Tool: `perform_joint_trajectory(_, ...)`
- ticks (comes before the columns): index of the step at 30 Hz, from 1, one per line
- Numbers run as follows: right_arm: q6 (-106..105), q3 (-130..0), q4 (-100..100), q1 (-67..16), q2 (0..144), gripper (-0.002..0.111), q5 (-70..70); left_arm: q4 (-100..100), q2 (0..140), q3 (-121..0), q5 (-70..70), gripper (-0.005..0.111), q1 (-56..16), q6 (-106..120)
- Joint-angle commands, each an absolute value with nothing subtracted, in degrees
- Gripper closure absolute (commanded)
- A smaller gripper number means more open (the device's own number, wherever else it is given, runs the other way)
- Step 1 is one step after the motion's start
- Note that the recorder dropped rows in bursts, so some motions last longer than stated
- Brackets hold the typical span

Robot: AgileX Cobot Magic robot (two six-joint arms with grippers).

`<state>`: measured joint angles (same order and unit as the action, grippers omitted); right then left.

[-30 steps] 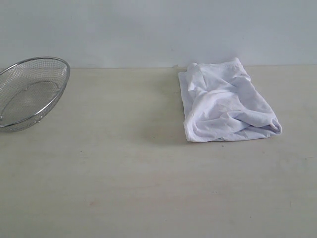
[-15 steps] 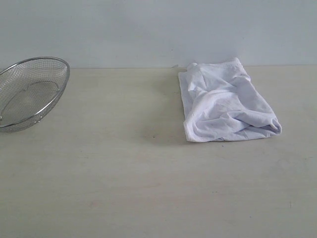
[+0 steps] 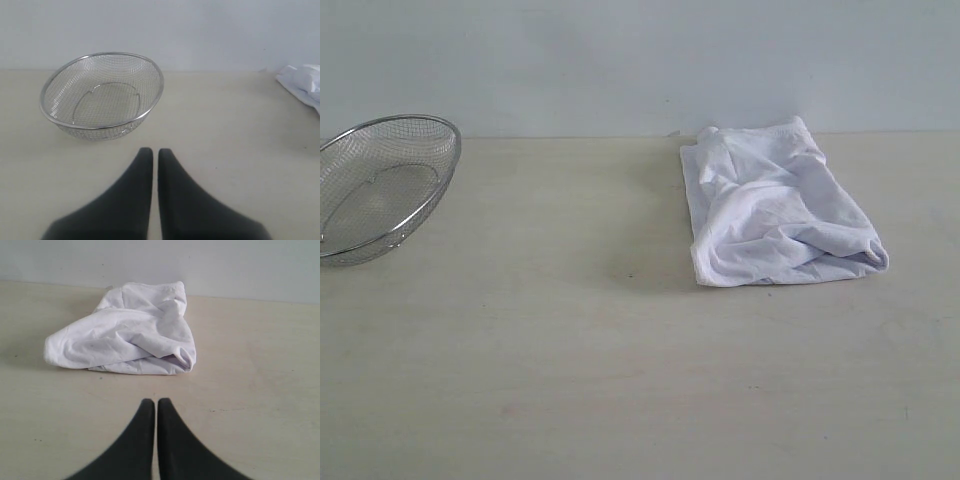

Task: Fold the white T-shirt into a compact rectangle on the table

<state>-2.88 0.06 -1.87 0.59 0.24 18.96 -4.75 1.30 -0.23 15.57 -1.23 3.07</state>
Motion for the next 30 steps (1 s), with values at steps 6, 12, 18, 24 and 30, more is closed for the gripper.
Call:
perform_joint_trajectory(6, -3.1, 0.0, -1.8, 0.4, 0.0, 0.109, 18.5, -4.6, 0.0, 0.0, 16.7, 0.102, -1.2, -0.8)
perform_joint_trajectory(12, -3.0, 0.0, -1.8, 0.4, 0.0, 0.109, 18.5, -4.0, 0.0, 0.0, 16.6, 0.102, -1.2, 0.0)
perform_joint_trajectory(18, -3.0, 0.0, -1.8, 0.4, 0.0, 0.109, 18.5, -4.0, 0.0, 0.0, 16.6, 0.102, -1.2, 0.0)
perform_joint_trajectory(24, -3.0, 0.0, -1.8, 0.4, 0.0, 0.109, 18.5, -4.0, 0.0, 0.0, 16.6, 0.102, -1.2, 0.0)
perform_joint_trajectory(30, -3.1, 0.0, -1.8, 0.4, 0.0, 0.109, 18.5, -4.0, 0.0, 0.0, 16.6, 0.102, -1.2, 0.0)
